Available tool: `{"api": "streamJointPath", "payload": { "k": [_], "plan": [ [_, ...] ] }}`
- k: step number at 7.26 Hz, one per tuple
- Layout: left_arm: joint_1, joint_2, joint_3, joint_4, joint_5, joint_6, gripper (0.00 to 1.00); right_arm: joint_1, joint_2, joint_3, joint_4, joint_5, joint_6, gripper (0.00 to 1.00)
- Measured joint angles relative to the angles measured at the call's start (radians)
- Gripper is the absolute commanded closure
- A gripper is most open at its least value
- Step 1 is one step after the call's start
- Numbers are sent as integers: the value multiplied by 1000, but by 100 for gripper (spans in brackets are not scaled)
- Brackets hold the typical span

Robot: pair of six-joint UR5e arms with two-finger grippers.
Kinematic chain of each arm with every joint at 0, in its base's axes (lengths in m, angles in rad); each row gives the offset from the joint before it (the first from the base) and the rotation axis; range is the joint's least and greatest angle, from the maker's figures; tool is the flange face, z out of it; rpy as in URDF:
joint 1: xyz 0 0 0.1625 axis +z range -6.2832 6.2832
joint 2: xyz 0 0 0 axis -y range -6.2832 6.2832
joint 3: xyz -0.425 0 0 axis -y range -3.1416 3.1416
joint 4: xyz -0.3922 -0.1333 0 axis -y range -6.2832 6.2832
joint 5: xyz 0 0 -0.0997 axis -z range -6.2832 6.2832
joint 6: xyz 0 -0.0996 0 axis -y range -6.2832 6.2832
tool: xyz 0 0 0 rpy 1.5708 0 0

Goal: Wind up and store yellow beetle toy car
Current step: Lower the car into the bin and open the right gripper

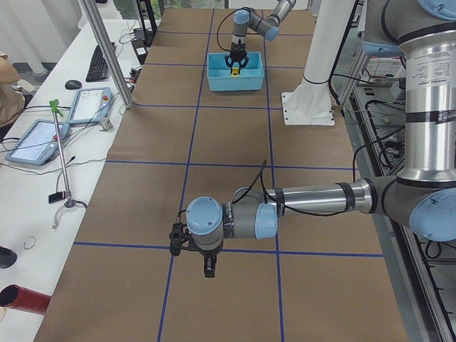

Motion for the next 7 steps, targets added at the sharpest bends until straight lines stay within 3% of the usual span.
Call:
{"api": "streamJointPath", "payload": {
  "k": [1, 5, 7],
  "plan": [
    [0, 0, 0, 0, 0, 0, 0, -11, -10, -1, 8, -7, 15, 1],
    [0, 0, 1, 0, 0, 0, 0, -14, -13, 39, 12, -1, 75, 0],
    [0, 2, 1, 0, 0, 0, 0, 104, -6, 106, -19, 89, 98, 0]
  ]
}}
